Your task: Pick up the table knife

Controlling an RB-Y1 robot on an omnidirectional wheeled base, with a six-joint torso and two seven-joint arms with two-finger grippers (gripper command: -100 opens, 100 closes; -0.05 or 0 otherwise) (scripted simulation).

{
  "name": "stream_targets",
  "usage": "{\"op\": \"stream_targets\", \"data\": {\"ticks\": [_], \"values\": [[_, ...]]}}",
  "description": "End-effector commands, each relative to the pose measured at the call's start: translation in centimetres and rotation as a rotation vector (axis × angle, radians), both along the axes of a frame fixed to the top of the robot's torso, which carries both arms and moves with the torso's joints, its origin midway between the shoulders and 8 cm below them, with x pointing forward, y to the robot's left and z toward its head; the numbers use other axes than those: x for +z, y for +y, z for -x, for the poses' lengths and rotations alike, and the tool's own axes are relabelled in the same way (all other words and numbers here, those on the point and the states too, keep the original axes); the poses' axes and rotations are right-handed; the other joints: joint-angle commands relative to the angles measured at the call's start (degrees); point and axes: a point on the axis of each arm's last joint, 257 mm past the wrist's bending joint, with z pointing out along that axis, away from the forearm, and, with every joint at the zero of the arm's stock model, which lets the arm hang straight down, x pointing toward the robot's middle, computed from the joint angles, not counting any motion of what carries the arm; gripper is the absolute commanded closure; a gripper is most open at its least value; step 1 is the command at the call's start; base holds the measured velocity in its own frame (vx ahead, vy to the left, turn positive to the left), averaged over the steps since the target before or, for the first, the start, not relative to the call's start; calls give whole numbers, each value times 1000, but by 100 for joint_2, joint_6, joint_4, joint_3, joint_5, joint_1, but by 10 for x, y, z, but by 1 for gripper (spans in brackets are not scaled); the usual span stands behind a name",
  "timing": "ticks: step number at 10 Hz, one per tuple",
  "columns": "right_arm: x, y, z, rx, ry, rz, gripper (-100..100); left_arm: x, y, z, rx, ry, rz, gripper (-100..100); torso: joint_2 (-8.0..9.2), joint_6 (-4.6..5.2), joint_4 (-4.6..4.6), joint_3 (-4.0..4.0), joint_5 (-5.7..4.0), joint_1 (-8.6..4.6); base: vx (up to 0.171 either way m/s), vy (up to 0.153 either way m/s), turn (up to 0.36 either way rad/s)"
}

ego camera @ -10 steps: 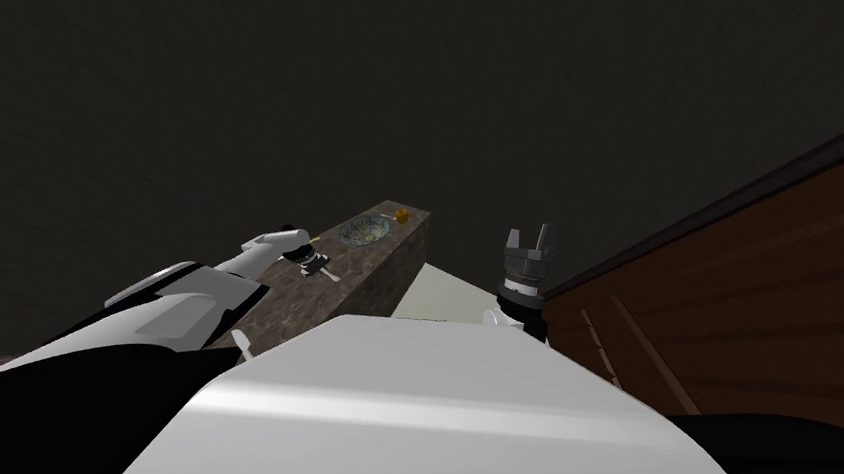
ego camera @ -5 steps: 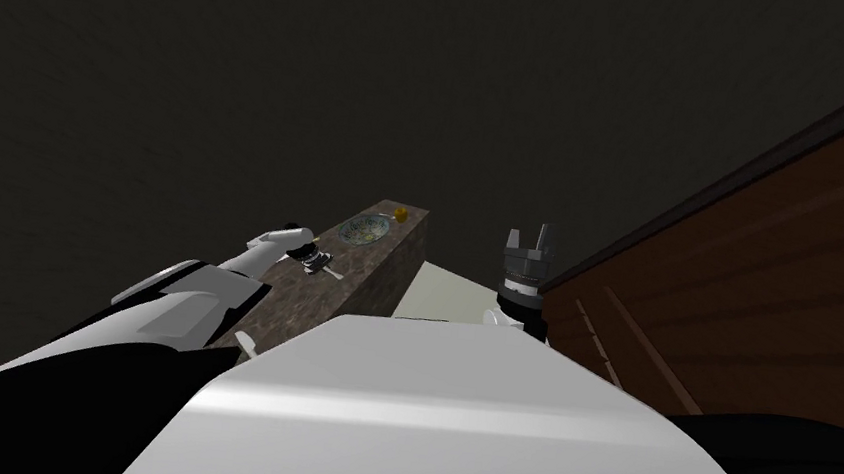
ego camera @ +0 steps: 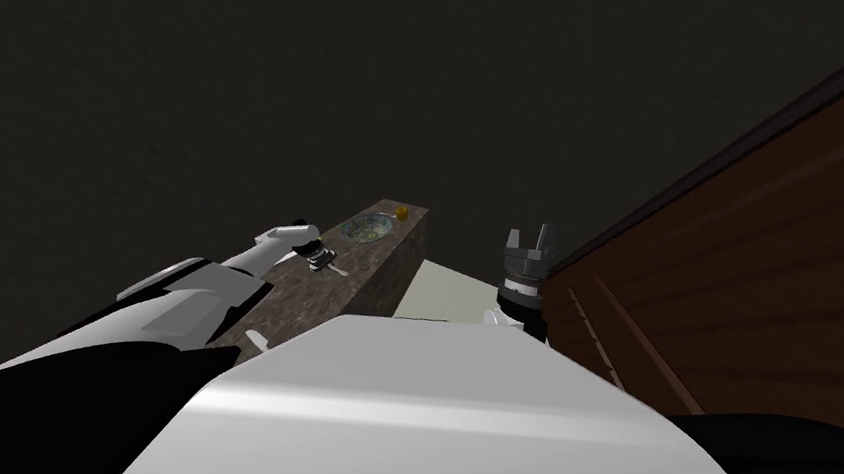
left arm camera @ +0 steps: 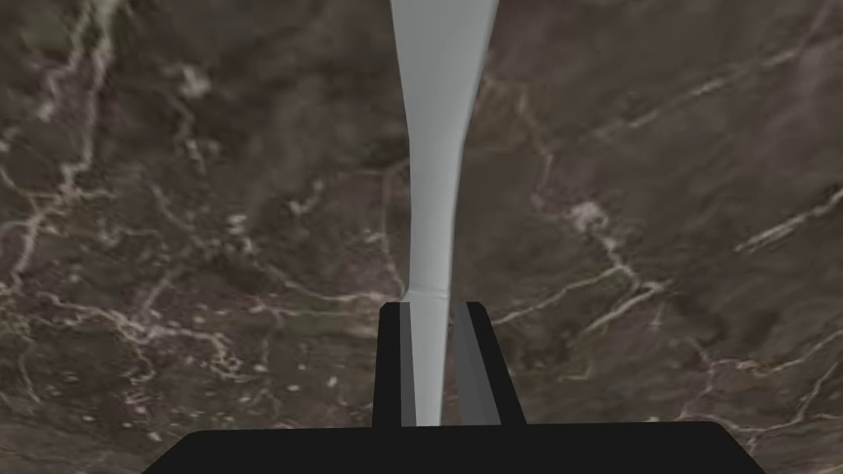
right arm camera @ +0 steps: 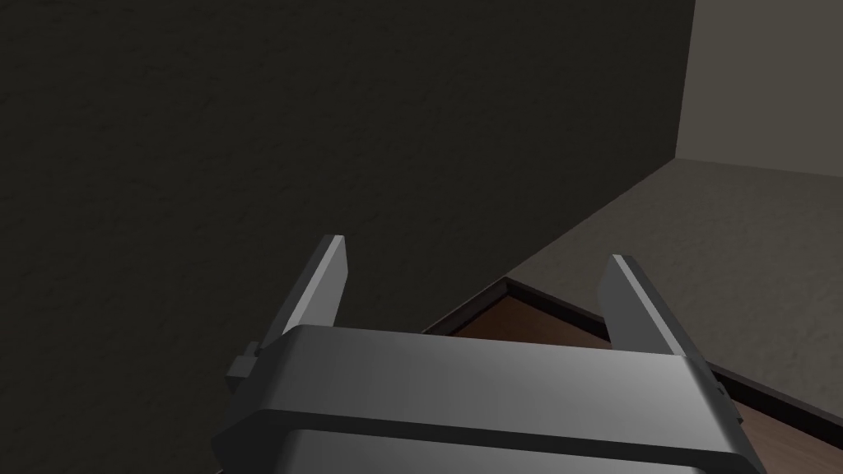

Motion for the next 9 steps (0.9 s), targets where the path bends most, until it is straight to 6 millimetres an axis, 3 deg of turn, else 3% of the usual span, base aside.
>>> {"op": "stream_targets", "data": {"ticks": [1, 6, 8, 9], "values": [[0, 0, 0, 0, 0, 0, 0, 1, -5, -3, 19, 0, 2, 100, 0, 0, 0, 0, 0, 0, -60, 57, -59], [0, 0, 0, 0, 0, 0, 0, 10, -30, -17, 60, 1, -2, 100, -2, -6, -2, -2, -1, 0, -80, 71, -85], [0, 0, 0, 0, 0, 0, 0, 10, -29, -16, 64, 0, -1, 100, -3, -8, -3, -3, -2, -2, -46, 42, -42], [0, 0, 0, 0, 0, 0, 0, 10, -29, -17, 66, 0, 0, 0, -16, -10, -6, -10, -3, -11, -5, 5, 3]]}}
